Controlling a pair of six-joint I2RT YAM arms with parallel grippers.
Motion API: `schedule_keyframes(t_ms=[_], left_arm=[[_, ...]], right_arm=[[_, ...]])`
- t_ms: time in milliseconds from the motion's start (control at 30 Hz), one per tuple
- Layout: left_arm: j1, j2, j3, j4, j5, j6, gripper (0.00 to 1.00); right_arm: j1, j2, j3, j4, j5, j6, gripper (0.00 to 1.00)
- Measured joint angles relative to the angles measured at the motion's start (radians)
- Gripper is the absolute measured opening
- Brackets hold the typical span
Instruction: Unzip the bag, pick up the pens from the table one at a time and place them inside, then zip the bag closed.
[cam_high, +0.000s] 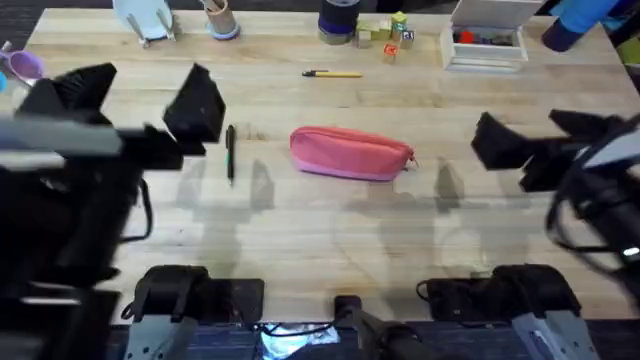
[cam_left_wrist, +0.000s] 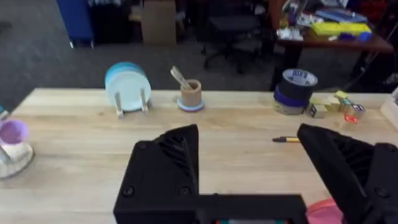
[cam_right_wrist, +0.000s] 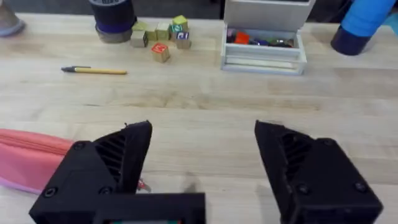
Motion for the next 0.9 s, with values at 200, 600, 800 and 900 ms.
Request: schedule_keyframes(t_ms=[200,600,800,900], left_arm=[[0.000,0.267,0.269,-0.174,0.013,-0.052,0.993],[0.000,0.666,0.677,-0.511,0.087,-0.073,0.993],[0.000,0.741,0.729,-0.559,0.117,-0.074,0.993],[0.000,0.746,0.729,-0.573,0.129,-0.072,0.993]], right_arm=[[0.000,0.252,0.282,-0.201,-0.028,0.000,0.995],[0.000,0.588,0.617,-0.477,-0.071,0.000,0.995],[0.000,0.621,0.640,-0.489,-0.072,0.000,0.995],[0.000,0.621,0.640,-0.492,-0.072,0.000,0.995]])
